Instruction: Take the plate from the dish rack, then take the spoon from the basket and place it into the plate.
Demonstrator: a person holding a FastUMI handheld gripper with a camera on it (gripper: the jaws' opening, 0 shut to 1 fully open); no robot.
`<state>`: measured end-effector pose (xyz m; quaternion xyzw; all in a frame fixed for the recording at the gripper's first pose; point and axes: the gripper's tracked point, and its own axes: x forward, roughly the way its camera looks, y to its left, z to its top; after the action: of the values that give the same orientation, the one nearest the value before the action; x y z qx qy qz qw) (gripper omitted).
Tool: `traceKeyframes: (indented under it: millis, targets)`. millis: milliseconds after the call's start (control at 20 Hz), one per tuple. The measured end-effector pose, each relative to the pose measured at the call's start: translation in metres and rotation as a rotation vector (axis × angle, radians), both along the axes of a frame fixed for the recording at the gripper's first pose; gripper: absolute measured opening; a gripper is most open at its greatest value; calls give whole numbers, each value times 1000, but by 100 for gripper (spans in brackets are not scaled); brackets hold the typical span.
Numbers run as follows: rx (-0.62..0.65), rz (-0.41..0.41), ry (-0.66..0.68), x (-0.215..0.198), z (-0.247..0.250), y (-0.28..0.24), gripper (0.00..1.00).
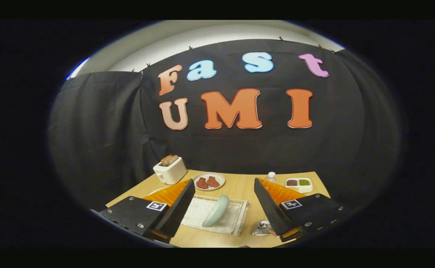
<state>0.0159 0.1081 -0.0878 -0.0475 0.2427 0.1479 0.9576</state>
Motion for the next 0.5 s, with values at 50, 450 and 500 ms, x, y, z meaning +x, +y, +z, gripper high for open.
traceKeyframes:
  millis: [50, 450, 500]
  targets:
    - [-3, 5, 25, 1, -7, 3, 95]
    - [-84, 17, 289, 11, -82, 14, 89]
    - [-100, 24, 324, 12, -92, 15, 89]
